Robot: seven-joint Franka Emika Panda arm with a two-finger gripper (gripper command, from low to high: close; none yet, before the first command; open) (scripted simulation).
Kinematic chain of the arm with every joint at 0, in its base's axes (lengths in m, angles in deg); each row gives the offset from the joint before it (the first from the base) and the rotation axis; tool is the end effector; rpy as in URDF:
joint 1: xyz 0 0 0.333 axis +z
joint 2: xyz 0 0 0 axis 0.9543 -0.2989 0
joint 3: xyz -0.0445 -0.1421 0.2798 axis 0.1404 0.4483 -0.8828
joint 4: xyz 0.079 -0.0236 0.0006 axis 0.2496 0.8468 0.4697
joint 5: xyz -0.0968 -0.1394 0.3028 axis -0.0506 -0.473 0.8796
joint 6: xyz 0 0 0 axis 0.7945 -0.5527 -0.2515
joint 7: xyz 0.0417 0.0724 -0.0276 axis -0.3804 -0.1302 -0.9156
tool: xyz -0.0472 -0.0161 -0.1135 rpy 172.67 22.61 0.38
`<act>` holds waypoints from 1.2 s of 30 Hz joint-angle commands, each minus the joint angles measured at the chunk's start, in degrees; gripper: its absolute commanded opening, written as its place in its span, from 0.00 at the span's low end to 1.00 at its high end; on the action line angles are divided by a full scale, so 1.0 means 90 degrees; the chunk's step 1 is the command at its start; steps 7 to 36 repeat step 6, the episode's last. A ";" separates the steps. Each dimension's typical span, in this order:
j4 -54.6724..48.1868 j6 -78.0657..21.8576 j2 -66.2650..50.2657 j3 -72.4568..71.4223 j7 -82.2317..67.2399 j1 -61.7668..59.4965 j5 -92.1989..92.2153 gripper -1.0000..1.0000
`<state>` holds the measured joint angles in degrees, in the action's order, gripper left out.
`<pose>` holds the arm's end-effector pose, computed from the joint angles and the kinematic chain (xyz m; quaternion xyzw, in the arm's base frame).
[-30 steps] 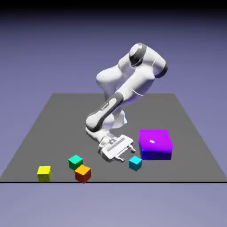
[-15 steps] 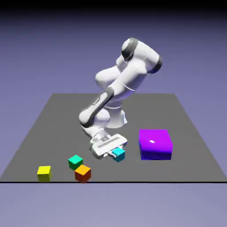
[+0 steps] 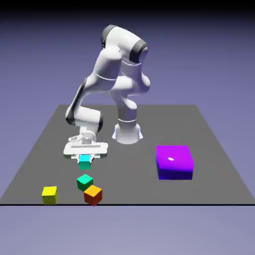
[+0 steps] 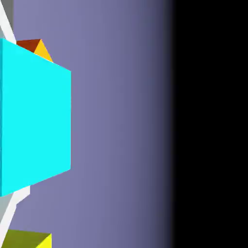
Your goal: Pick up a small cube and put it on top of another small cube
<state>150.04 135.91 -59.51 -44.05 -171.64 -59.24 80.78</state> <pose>0.3502 -0.1829 0.1534 -0.7279 0.2806 -0.5731 0.2509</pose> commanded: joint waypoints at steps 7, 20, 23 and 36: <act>0.0007 0.0002 0.0007 0.0006 -0.0003 0.0001 0.0007 1.00; 0.0007 0.0002 0.0007 0.0006 -0.0003 0.0001 0.0007 1.00; 0.0007 0.0002 0.0007 0.0006 -0.0003 0.0001 0.0007 1.00; 0.0007 0.0002 0.0007 0.0006 -0.0003 0.0001 0.0007 1.00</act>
